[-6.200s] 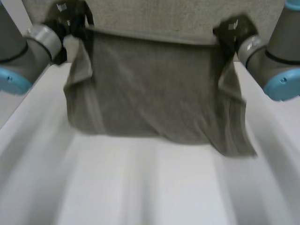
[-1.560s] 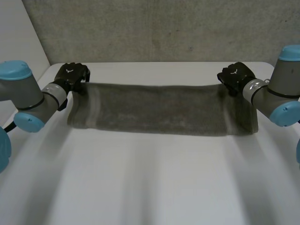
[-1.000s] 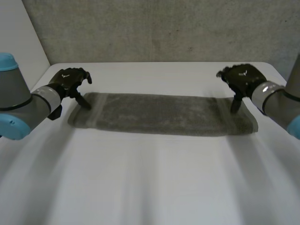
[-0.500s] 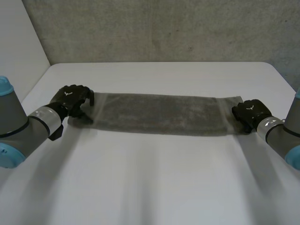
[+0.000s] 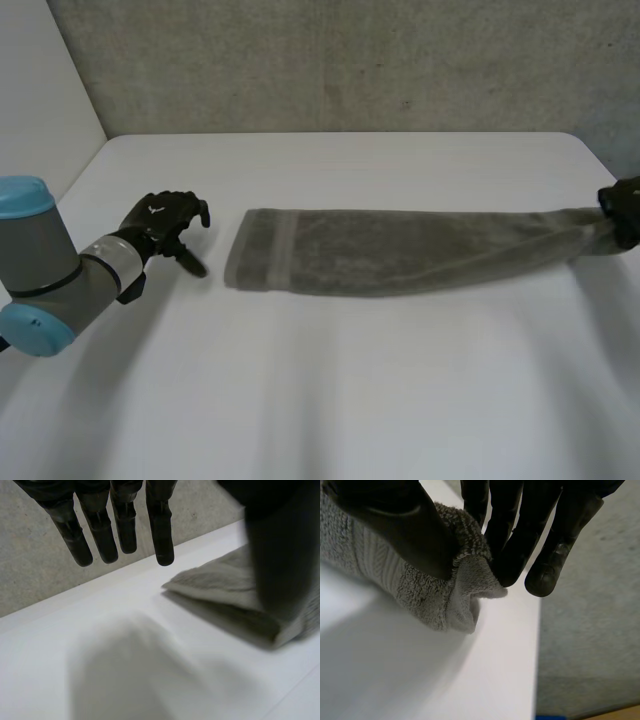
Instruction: Fold the towel.
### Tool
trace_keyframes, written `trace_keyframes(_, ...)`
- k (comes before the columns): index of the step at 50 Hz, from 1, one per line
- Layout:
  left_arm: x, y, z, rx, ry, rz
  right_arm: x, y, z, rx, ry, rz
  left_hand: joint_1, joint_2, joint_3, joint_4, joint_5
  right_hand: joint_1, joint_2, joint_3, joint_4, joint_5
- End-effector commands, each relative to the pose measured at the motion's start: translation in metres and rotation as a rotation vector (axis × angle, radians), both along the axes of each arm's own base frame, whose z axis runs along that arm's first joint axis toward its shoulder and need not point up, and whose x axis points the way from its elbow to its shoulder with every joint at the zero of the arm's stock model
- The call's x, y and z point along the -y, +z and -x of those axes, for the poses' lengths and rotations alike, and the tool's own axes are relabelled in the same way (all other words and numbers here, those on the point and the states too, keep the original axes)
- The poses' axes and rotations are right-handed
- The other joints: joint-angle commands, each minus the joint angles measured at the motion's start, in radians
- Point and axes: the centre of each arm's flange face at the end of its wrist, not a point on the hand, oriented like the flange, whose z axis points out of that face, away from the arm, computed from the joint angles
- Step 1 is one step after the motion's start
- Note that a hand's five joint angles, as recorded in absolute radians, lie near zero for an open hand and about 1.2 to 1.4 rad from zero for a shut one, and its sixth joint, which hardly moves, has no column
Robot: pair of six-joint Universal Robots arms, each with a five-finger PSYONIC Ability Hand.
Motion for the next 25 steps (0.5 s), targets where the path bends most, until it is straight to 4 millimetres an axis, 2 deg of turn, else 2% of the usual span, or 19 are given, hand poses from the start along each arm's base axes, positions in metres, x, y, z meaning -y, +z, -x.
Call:
trace_keyframes(1, 0.006, -0.016, 0.004, 0.006, -0.003, -0.023, -0.002, 0.031, -0.005, 0.008, 0.044, 0.029, -0.04, -0.045, -0.05, -0.049, -0.003, 0.062, 0.096, 0.089, 0.059, 0.068)
trace_keyframes(8, 0.002, -0.018, 0.019, -0.014, -0.04, -0.028, -0.01, 0.024, -0.013, 0.012, 0.063, -0.008, -0.04, -0.045, -0.05, -0.049, -0.003, 0.062, 0.096, 0.089, 0.059, 0.068)
trace_keyframes(10, -0.001, -0.015, 0.026, -0.02, -0.057, -0.023, -0.013, 0.021, -0.014, 0.015, 0.066, -0.022, -0.043, -0.048, -0.053, -0.052, -0.006, 0.062, 0.096, 0.089, 0.059, 0.068)
trace_keyframes(12, -0.007, -0.011, 0.041, -0.034, -0.096, -0.012, -0.018, 0.014, -0.016, 0.02, 0.072, -0.047, -0.043, -0.048, -0.053, -0.052, -0.006, 0.062, 0.096, 0.089, 0.059, 0.068)
trace_keyframes(16, -0.01, -0.008, 0.053, -0.043, -0.121, 0.001, -0.02, 0.011, -0.017, 0.021, 0.073, -0.059, -0.043, -0.048, -0.053, -0.052, -0.006, 0.062, 0.096, 0.089, 0.059, 0.068)
trace_keyframes(21, -0.01, -0.016, 0.065, -0.035, -0.147, 0.005, -0.022, 0.011, -0.017, 0.022, 0.073, -0.064, -0.04, -0.045, -0.05, -0.049, -0.003, 0.062, 0.096, 0.089, 0.059, 0.068)
trace_keyframes(25, -0.009, -0.03, 0.075, -0.028, -0.165, -0.006, -0.023, 0.013, -0.014, 0.024, 0.067, -0.061, -0.037, -0.042, -0.047, -0.046, 0.0, 0.062, 0.096, 0.089, 0.059, 0.068)
